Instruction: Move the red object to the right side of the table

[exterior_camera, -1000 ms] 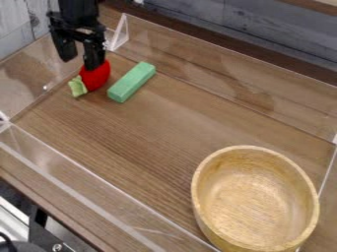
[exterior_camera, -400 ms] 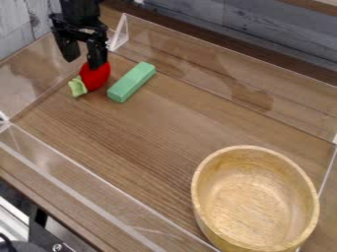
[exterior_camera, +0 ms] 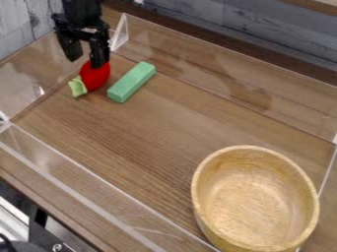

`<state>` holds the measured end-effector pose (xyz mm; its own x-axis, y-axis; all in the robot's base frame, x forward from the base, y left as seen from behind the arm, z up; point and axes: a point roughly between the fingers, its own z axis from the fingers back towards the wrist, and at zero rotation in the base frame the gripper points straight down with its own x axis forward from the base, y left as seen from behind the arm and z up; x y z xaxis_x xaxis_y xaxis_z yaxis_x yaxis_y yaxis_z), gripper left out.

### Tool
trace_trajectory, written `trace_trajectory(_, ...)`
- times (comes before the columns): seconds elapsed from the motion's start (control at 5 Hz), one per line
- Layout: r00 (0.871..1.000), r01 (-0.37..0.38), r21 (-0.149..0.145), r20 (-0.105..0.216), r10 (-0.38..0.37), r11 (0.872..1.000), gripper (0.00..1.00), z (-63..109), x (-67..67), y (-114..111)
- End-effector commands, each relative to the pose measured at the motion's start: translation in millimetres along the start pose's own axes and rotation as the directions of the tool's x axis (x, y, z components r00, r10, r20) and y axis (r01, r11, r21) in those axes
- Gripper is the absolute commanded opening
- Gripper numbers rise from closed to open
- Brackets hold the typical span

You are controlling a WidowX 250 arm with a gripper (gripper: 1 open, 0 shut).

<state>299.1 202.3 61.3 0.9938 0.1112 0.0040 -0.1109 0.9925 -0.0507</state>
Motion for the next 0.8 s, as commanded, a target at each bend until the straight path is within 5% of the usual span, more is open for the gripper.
trace_trajectory(0.0,0.997,-0.028,0.034,0.074,0.025,0.999,1.0,21.2,9.9,12.3)
trace_trajectory(0.6,0.994,-0.062,0.016,0.088,0.061,0.998,1.0,23.4,12.7,13.5)
